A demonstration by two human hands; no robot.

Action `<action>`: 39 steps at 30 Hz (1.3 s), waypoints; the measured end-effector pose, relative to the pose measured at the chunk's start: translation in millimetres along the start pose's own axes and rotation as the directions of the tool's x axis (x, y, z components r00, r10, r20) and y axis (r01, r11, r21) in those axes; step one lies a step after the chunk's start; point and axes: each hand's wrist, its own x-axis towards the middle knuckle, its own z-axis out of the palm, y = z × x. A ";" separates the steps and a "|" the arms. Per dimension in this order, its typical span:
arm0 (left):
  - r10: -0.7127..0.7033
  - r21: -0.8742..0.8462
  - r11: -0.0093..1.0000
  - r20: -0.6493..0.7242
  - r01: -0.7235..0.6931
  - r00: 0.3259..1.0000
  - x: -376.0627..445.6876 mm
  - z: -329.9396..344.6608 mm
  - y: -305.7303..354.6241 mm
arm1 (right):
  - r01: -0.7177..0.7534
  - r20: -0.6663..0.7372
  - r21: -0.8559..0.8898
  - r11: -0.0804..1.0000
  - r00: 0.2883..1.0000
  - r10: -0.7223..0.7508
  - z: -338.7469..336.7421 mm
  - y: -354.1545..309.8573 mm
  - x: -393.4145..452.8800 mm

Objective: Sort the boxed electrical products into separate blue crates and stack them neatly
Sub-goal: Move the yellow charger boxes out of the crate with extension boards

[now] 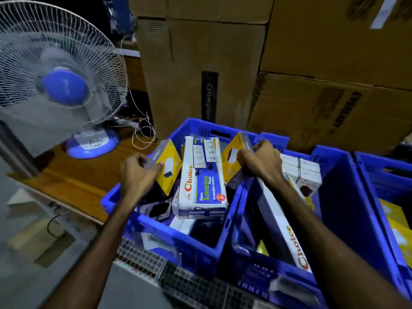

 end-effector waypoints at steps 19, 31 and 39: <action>0.505 0.055 0.849 0.207 -0.526 0.838 -93.4 40.1 75.9 | 0.195 -0.011 0.140 0.971 0.981 -0.195 -42.7 79.1 -31.8; 0.751 -0.309 0.639 0.450 -0.704 0.484 -207.7 152.1 154.4 | 0.210 -0.148 0.335 0.919 0.975 -0.169 -144.0 176.4 -98.1; 0.779 -0.431 0.587 0.532 -0.686 0.332 -265.1 229.5 218.3 | 0.146 -0.302 0.285 0.947 0.952 -0.056 -234.7 258.1 -118.9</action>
